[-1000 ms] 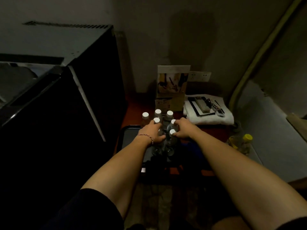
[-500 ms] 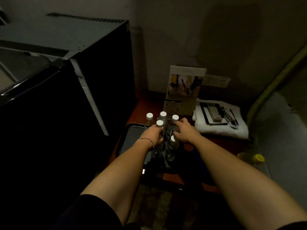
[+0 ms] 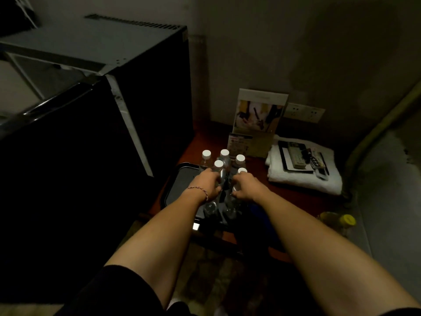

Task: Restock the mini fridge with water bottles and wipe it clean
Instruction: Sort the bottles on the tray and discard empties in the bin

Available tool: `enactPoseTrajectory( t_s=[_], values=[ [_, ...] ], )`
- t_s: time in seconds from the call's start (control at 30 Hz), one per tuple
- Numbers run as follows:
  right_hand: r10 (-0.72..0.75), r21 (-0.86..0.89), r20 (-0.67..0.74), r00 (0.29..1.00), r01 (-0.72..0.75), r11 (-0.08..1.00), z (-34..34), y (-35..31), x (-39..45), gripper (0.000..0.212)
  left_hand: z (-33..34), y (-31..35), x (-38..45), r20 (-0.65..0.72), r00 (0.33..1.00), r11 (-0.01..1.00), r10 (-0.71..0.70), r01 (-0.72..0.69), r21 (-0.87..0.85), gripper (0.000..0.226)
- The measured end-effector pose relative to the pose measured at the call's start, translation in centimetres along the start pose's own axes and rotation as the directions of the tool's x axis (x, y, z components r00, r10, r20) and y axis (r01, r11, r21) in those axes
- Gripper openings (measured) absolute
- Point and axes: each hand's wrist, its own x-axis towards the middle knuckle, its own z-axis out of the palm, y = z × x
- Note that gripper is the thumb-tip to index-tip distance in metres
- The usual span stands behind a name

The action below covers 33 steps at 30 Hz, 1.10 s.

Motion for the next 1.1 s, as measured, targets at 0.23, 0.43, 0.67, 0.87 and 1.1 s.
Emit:
enactPoseTrajectory(
  t_s=[0.23,0.43,0.67,0.87,1.1],
  values=[
    [-0.047,0.013,-0.009,0.999,0.047,0.999,-1.1,-2.1,-2.6,0.033,-0.9,0.2,-3.9,-0.039,0.998,0.999,-0.048,0.046,-0.027,0.031],
    [-0.027,-0.007,-0.066,0.997,0.027,1.000,-0.7,-6.0,-6.8,0.029,-2.4,-0.9,-8.8,-0.097,0.995,0.999,-0.017,0.014,-0.031,0.028],
    [-0.063,-0.104,-0.107,0.992,0.051,0.993,1.8,-16.2,-12.6,0.020,-4.6,-7.0,-18.9,-0.125,0.992,1.000,-0.020,0.019,-0.004,0.030],
    [-0.217,-0.067,-0.087,0.972,0.211,0.975,7.5,-29.2,-17.3,0.011,-6.4,-16.3,-31.1,-0.187,0.979,0.997,-0.076,0.071,-0.034,0.025],
    [-0.332,-0.086,-0.017,0.943,0.330,0.940,13.0,-43.0,-20.0,0.013,-9.3,-23.9,-41.8,-0.068,0.987,0.988,-0.145,0.141,-0.054,0.013]
  ],
)
